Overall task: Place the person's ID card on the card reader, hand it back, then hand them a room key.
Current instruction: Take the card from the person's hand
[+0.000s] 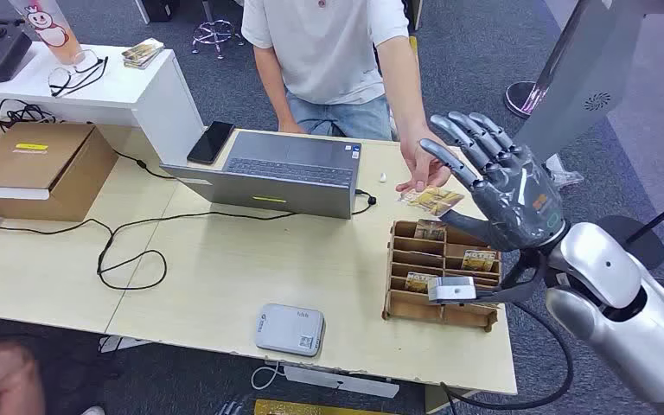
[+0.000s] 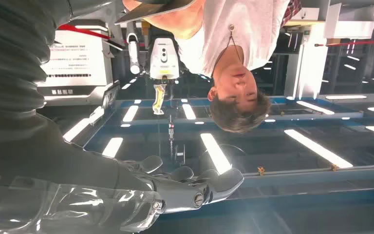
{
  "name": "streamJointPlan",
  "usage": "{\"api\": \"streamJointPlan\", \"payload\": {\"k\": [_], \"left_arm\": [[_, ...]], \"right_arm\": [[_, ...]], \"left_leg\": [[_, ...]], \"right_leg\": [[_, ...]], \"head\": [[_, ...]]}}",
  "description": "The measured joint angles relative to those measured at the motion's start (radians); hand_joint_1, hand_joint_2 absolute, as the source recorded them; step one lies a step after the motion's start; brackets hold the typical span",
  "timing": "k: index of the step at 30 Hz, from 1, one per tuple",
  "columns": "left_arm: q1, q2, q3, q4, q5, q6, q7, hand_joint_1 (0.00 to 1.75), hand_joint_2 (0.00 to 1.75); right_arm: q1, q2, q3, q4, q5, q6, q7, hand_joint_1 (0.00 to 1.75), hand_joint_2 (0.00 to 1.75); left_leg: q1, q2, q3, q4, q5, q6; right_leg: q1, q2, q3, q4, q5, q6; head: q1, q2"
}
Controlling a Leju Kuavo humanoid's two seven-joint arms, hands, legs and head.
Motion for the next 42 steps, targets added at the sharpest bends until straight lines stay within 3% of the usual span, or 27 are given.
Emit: {"api": "streamJointPlan", "payload": {"k": [4,5,8,9,10,33,42], "left_arm": [[0.0,0.003,-0.001,0.0,-0.007,0.0,0.0,0.0,0.0],[0.0,0.004,-0.001,0.0,-0.011,0.0,0.0,0.0,0.0],[0.0,0.006,-0.001,0.0,-0.021,0.0,0.0,0.0,0.0],[0.0,0.007,-0.001,0.0,-0.023,0.0,0.0,0.0,0.0],[0.0,0.007,-0.001,0.0,-0.025,0.0,0.0,0.0,0.0],[-0.001,0.008,-0.001,0.001,-0.043,0.0,0.0,0.0,0.0],[-0.001,0.01,0.014,0.002,-0.081,0.0,0.0,0.0,0.0]], "right_arm": [[-0.009,-0.004,0.011,0.0,-0.004,0.005,0.001,0.0,1.75],[-0.011,-0.005,0.014,0.0,-0.005,0.007,0.002,0.21,1.75],[-0.015,-0.007,0.02,0.0,-0.006,0.01,0.004,1.45,1.75],[-0.016,-0.008,0.022,0.0,-0.006,0.011,0.004,1.68,1.75],[-0.016,-0.009,0.025,0.0,-0.006,0.011,0.005,1.75,1.75],[-0.036,-0.016,0.057,-0.001,-0.013,0.033,0.009,1.75,1.75],[-0.04,-0.016,0.063,-0.01,-0.089,0.031,0.017,1.75,1.75]], "left_leg": [[0.0,0.0,0.0,0.0,0.0,0.0],[0.0,0.0,0.0,0.0,0.0,0.0],[0.0,0.0,0.0,0.0,0.0,0.0],[0.0,0.0,0.0,0.0,0.0,0.0],[0.0,0.0,0.0,0.0,0.0,0.0],[0.0,0.0,0.0,0.0,0.0,0.0],[0.0,0.0,0.0,0.0,0.0,0.0]], "right_leg": [[0.0,0.0,0.0,0.0,0.0,0.0],[0.0,0.0,0.0,0.0,0.0,0.0],[0.0,0.0,0.0,0.0,0.0,0.0],[0.0,0.0,0.0,0.0,0.0,0.0],[0.0,0.0,0.0,0.0,0.0,0.0],[0.0,0.0,0.0,0.0,0.0,0.0],[0.0,0.0,0.0,0.0,0.0,0.0]], "head": [[0.0,0.0],[0.0,0.0],[0.0,0.0],[0.0,0.0],[0.0,0.0],[0.0,0.0],[0.0,0.0]]}}
